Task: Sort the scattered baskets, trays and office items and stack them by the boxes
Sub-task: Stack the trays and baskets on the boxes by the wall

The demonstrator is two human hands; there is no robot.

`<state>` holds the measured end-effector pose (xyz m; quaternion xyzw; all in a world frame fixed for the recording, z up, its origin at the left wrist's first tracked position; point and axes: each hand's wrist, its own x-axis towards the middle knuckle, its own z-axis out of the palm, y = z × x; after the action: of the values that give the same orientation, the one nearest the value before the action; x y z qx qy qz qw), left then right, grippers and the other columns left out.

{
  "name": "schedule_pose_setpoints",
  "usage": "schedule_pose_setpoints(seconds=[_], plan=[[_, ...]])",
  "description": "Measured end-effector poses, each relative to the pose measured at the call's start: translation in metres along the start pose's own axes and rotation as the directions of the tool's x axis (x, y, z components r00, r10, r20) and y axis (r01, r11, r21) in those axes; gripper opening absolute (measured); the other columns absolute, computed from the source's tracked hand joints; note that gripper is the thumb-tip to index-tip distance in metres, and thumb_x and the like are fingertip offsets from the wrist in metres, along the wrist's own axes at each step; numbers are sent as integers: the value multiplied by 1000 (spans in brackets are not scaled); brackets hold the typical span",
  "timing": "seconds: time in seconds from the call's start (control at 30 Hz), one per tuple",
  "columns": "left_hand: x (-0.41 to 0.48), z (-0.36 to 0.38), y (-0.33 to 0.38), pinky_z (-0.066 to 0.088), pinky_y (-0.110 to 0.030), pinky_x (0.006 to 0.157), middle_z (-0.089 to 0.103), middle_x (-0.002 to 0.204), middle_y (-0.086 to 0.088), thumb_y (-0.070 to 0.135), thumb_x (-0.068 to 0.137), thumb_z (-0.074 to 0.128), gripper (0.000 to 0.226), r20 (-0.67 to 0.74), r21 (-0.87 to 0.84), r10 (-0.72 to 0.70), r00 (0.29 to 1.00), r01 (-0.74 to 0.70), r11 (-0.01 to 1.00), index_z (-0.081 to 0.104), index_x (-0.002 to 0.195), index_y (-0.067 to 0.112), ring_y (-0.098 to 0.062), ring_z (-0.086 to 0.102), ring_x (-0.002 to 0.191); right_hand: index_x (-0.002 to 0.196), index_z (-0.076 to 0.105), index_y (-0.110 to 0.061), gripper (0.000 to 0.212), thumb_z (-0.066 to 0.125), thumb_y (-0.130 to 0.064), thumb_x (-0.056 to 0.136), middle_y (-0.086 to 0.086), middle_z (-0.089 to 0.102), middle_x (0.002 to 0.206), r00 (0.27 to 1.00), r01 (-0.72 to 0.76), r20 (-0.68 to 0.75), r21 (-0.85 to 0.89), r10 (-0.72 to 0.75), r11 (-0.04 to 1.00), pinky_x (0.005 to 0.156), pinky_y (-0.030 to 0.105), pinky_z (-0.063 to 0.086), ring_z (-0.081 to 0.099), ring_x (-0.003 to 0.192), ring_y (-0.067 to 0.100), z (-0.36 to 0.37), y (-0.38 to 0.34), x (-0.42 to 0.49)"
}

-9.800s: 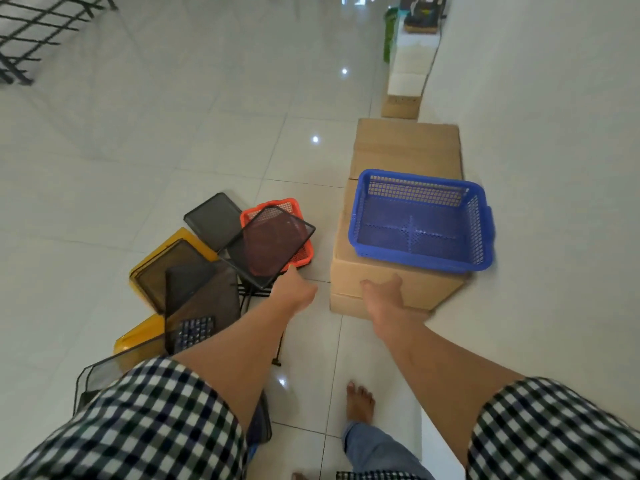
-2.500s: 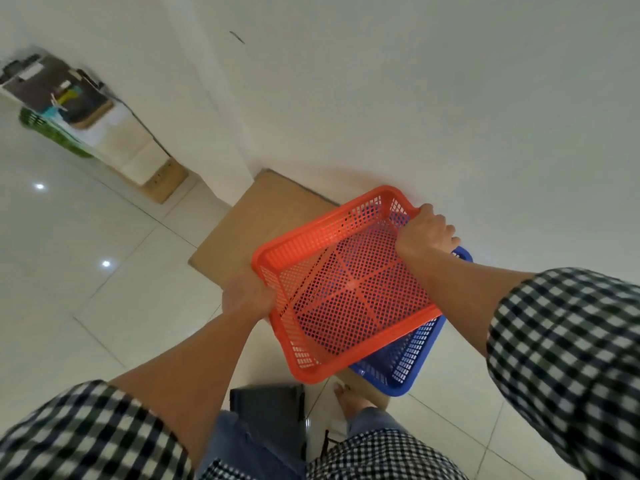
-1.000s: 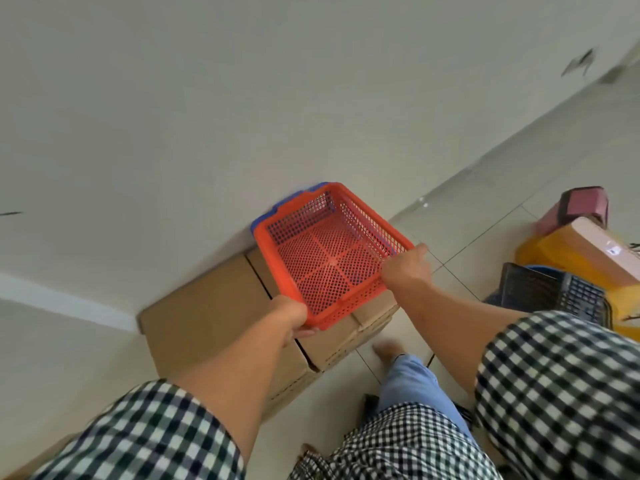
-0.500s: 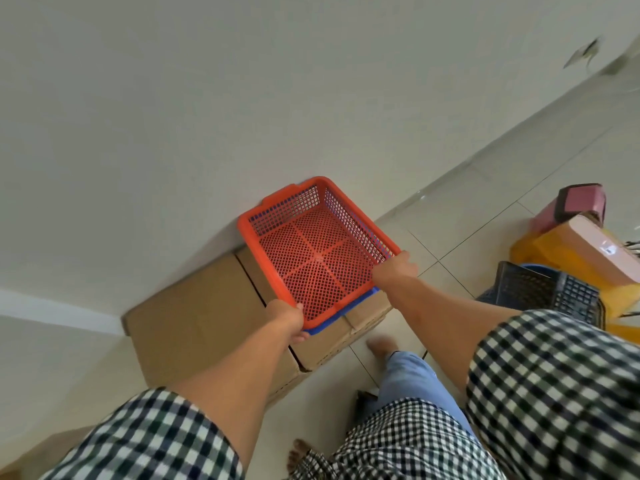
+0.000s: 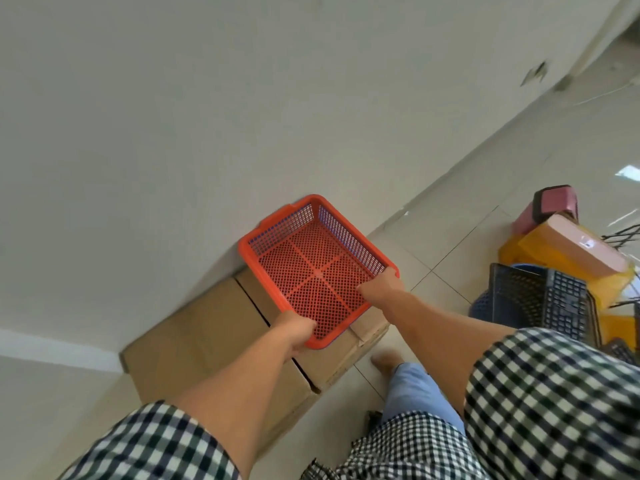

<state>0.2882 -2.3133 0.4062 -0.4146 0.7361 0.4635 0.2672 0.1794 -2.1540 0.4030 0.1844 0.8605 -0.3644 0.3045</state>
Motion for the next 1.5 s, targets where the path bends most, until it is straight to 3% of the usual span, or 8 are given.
schedule_pose_setpoints(seconds=[0.1, 0.23, 0.33, 0.6, 0.77, 0.87, 1.23, 1.5], plan=[[4, -8, -7, 53, -37, 95, 66, 124, -13, 27, 97, 60, 30, -82, 278, 183, 980, -154, 948, 65, 119, 6, -32, 63, 113, 147, 31, -14, 70, 64, -20, 86, 14, 50, 131, 993, 70, -95, 38, -66, 997, 93, 41, 54, 59, 111, 32, 3, 16, -26], [-13, -5, -15, 48, -36, 95, 64, 128, -17, 31, 95, 61, 35, -109, 544, 356, 928, -244, 803, 61, 120, 6, -35, 59, 119, 152, 30, -13, 67, 57, -24, 92, 17, 43, 145, 968, 134, -205, -63, -144, 989, 106, 41, 42, 49, 130, 36, 2, 50, -76], [-34, 7, -19, 48, -38, 95, 59, 128, -15, 33, 94, 61, 34, -93, 616, 441, 893, -296, 730, 58, 118, 9, -35, 57, 118, 158, 19, -13, 76, 59, -22, 93, 16, 34, 154, 970, 88, -217, -85, -105, 992, 108, 41, 40, 42, 139, 34, -2, 84, -108], [-76, 60, -19, 40, -41, 104, 48, 137, -8, 27, 97, 55, 37, 96, 682, 691, 717, -553, 478, 54, 133, 16, -31, 47, 123, 156, 19, -16, 79, 64, -34, 94, 13, 27, 158, 963, -68, -266, -75, 46, 995, 105, 43, 42, 42, 137, 33, -2, 162, -144], [-89, 104, -40, 35, -38, 107, 48, 141, -9, 27, 97, 56, 41, 258, 719, 679, 687, -606, 340, 53, 136, 13, -30, 44, 129, 159, 15, -16, 86, 67, -34, 93, 13, 25, 161, 944, -139, -302, 7, 135, 990, 112, 44, 38, 37, 143, 34, 6, 203, -160], [-91, 133, -57, 36, -38, 108, 46, 143, -9, 28, 97, 56, 44, 350, 711, 635, 688, -637, 298, 52, 139, 14, -29, 43, 132, 158, 17, -17, 84, 67, -32, 93, 11, 26, 161, 930, -198, -301, 75, 212, 977, 108, 43, 41, 40, 141, 33, 12, 235, -167], [-96, 218, -128, 43, -41, 107, 46, 141, -9, 30, 98, 57, 48, 556, 728, 366, 746, -650, 218, 47, 144, 16, -29, 48, 128, 156, 24, -22, 81, 71, -35, 91, 9, 35, 156, 821, -476, -244, 206, 516, 855, 95, 41, 52, 50, 133, 31, 33, 362, -196], [-111, 265, -157, 43, -41, 106, 41, 149, -9, 29, 99, 57, 56, 578, 746, 276, 768, -634, 205, 40, 150, 16, -30, 47, 132, 155, 25, -18, 77, 70, -32, 94, 11, 35, 155, 778, -542, -211, 254, 592, 801, 97, 40, 50, 49, 133, 33, 17, 429, -211]])
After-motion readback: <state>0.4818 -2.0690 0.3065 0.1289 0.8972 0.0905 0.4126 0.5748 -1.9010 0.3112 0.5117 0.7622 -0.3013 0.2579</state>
